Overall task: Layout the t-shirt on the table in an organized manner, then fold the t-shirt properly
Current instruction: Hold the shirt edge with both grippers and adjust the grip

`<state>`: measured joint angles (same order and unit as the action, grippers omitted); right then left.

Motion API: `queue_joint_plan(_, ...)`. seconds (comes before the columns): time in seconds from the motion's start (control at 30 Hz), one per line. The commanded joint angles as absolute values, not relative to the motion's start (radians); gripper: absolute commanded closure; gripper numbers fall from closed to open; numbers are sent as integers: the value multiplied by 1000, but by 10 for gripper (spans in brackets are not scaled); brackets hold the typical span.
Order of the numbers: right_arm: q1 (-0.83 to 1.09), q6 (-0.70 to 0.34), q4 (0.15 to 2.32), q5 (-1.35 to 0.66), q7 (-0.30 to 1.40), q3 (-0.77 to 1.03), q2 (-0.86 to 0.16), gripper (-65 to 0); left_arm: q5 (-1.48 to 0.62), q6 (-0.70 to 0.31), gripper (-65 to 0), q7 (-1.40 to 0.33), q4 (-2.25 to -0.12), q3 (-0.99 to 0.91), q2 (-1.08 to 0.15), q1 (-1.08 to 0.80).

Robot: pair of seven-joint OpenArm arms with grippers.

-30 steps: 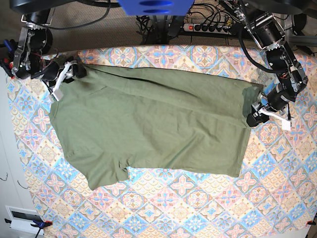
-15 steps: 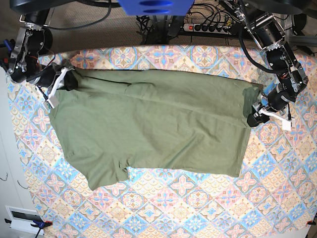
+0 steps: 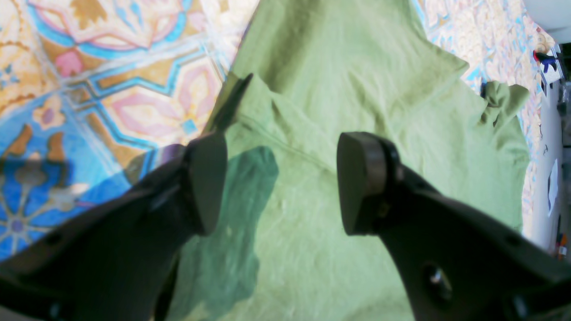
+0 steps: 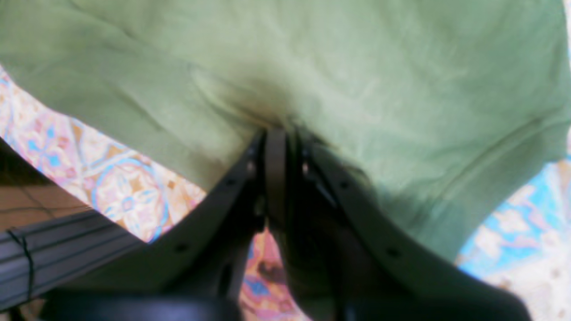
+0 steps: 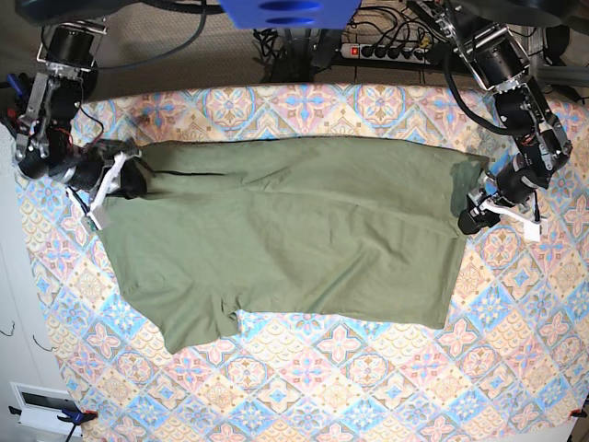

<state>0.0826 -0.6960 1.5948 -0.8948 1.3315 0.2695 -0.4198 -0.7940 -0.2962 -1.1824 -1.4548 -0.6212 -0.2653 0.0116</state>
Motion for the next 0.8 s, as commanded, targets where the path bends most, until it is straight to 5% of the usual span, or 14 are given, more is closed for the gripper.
queue_joint_plan(0.0,41,-698,1598,-920,1302,263,-440,-30,-816,-303,-384,-1168,-1471,-624,-282,24)
queue_joint_plan(0.1,18,-698,1555,-920,1262,220,-440,-48,-816,-303,-384,-1168,-1471,-624,-282,24)
queue_joint_plan(0.37,19,-698,1537,-920,1188,194,-446,-270,-816,-305,-383,-1168,-1471,-624,-282,22)
queue_joint_plan(0.5,56,-698,1546,-918,1188,194,-473,-271,-816,-305,-368,-1167,-1472,-627,-282,22)
queue_joint_plan(0.77,94,-698,1547,-917,1185,269,-490,-271,-816,-305,-177,-1159,-1478,-628,-288,39)
